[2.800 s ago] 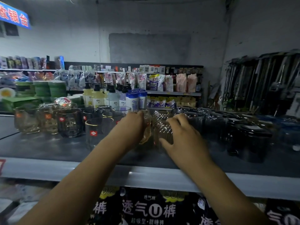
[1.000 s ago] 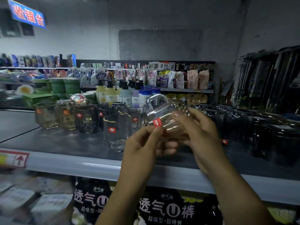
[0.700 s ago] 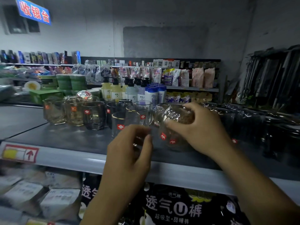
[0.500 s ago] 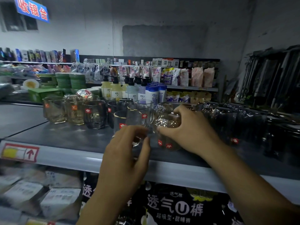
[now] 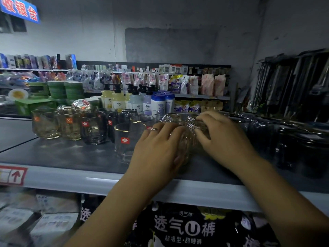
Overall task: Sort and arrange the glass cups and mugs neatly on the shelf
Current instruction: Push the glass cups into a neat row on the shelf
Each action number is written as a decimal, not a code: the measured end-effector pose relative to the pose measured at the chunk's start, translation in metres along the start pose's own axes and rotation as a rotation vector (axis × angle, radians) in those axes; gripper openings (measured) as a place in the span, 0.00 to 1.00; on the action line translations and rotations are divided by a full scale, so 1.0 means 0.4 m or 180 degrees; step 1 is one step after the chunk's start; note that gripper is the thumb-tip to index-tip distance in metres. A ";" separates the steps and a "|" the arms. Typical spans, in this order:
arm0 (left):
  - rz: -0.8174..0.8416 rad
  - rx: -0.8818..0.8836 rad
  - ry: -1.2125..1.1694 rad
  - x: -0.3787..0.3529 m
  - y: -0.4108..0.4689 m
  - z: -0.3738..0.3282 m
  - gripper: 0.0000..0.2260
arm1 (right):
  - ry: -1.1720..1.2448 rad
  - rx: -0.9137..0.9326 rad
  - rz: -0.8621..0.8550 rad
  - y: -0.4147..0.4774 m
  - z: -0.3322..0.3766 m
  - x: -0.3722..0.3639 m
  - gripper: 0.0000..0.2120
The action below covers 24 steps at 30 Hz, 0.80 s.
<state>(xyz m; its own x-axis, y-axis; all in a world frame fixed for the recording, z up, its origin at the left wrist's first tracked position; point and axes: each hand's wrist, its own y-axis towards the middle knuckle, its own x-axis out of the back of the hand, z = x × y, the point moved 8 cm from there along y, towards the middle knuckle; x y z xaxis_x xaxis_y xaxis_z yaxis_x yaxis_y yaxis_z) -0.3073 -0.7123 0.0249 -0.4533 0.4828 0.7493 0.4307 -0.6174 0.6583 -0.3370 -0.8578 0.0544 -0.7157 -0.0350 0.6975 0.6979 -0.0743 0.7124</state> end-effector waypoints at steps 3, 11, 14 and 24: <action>0.0049 0.0066 0.0272 -0.020 0.033 0.002 0.26 | -0.0028 0.0159 0.0019 -0.009 -0.017 -0.034 0.15; 0.0210 0.0359 0.0392 -0.049 0.086 0.012 0.22 | 0.0068 0.0183 -0.0059 -0.028 -0.029 -0.052 0.19; 0.0359 0.0498 0.0386 -0.065 0.095 0.026 0.21 | -0.0036 0.0151 0.0049 -0.034 -0.024 -0.060 0.27; 0.0395 0.0679 0.0261 -0.104 0.119 0.046 0.22 | 0.0009 0.0168 0.0072 -0.041 -0.022 -0.062 0.25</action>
<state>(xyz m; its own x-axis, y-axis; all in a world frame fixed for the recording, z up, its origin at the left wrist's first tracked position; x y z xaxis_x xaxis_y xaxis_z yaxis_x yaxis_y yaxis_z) -0.2536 -0.7502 0.0265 -0.4445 0.3543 0.8227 0.6379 -0.5196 0.5684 -0.3309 -0.8642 0.0245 -0.6997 -0.0389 0.7134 0.7143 -0.0206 0.6995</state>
